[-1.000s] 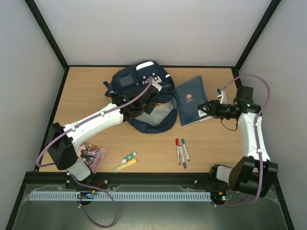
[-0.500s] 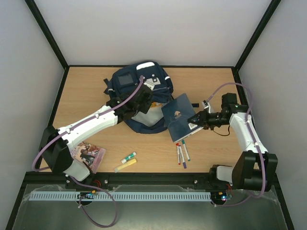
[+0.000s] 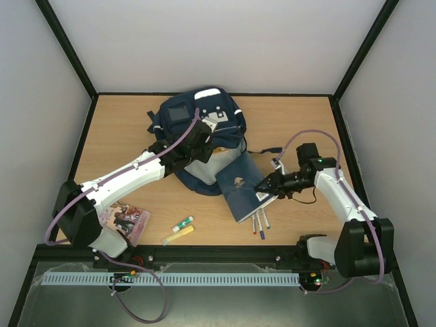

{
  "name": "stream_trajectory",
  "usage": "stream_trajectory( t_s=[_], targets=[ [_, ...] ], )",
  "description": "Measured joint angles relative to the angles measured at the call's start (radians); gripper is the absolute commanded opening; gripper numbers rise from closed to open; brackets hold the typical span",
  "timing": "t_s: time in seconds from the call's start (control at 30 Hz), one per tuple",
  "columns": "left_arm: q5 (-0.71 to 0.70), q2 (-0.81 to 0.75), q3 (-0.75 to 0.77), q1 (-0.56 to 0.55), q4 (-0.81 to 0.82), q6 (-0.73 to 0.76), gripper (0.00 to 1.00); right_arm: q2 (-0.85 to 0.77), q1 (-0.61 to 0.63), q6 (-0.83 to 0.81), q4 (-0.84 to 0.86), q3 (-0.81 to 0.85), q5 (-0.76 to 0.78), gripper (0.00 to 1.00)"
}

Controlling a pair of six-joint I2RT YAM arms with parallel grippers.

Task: Pack the student bag
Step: Place the book in the student bag.

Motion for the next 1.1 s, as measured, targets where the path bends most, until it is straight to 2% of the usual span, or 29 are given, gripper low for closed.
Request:
stream_trajectory(
  t_s=[0.17, 0.37, 0.63, 1.1],
  targets=[
    [0.013, -0.011, -0.018, 0.007, 0.008, 0.0, 0.02, 0.014, 0.112, 0.056, 0.077, -0.002, -0.08, 0.01],
    [0.036, -0.032, -0.035, 0.009, 0.037, 0.0, 0.02, 0.06, 0.122, 0.174, 0.201, -0.036, -0.18, 0.01],
    [0.071, -0.068, -0.066, 0.011, 0.063, 0.0, 0.02, 0.153, 0.159, 0.317, 0.382, -0.048, -0.214, 0.01],
    [0.085, -0.092, -0.089, 0.013, 0.079, 0.005, 0.02, 0.345, 0.174, 0.326, 0.58, -0.015, -0.277, 0.01]
  ],
)
